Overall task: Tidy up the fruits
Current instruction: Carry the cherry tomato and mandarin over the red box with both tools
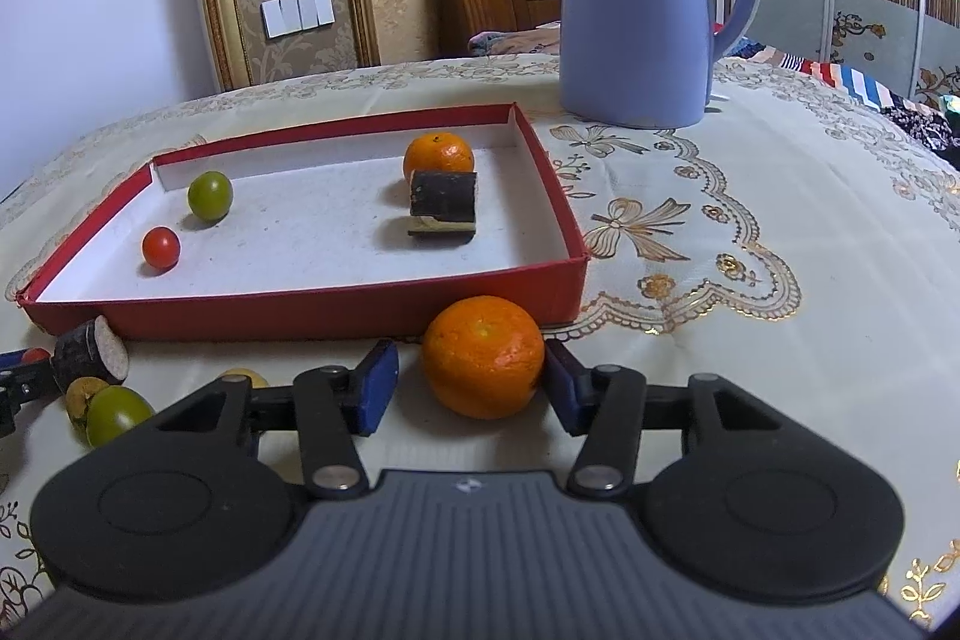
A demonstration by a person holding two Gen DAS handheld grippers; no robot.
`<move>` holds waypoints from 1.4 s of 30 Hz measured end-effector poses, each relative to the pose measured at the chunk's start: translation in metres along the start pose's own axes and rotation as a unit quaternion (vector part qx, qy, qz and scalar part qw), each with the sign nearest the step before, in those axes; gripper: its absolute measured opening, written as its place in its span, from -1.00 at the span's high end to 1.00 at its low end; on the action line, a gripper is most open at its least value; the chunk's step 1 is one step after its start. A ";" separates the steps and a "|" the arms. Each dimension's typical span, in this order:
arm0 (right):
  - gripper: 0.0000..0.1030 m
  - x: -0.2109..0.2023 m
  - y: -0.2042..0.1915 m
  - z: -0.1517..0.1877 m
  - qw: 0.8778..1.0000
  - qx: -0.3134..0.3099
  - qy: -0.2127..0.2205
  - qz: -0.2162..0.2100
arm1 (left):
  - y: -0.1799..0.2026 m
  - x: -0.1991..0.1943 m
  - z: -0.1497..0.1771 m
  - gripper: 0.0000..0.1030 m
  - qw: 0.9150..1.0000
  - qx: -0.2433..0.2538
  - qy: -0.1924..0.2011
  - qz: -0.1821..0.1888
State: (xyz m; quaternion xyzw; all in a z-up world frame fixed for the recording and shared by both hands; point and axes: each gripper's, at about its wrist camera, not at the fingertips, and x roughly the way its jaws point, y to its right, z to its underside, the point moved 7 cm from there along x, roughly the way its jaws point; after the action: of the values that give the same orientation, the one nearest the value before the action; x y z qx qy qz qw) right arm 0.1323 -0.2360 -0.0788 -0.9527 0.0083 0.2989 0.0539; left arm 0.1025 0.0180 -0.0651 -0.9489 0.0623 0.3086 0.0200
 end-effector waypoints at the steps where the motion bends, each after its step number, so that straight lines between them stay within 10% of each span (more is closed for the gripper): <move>1: 0.07 0.000 0.000 0.000 1.000 0.001 0.001 0.001 | 0.000 0.000 0.000 0.49 1.000 0.000 0.000 0.000; 42: 0.24 -0.011 -0.022 -0.039 0.998 -0.045 0.040 -0.020 | 0.011 -0.005 -0.041 0.51 1.000 0.001 0.029 0.002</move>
State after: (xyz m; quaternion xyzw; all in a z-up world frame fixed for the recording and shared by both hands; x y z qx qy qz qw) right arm 0.1467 -0.2189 -0.0389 -0.9652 -0.0218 0.2599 0.0161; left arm 0.1209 0.0043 -0.0287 -0.9574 0.0651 0.2807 0.0189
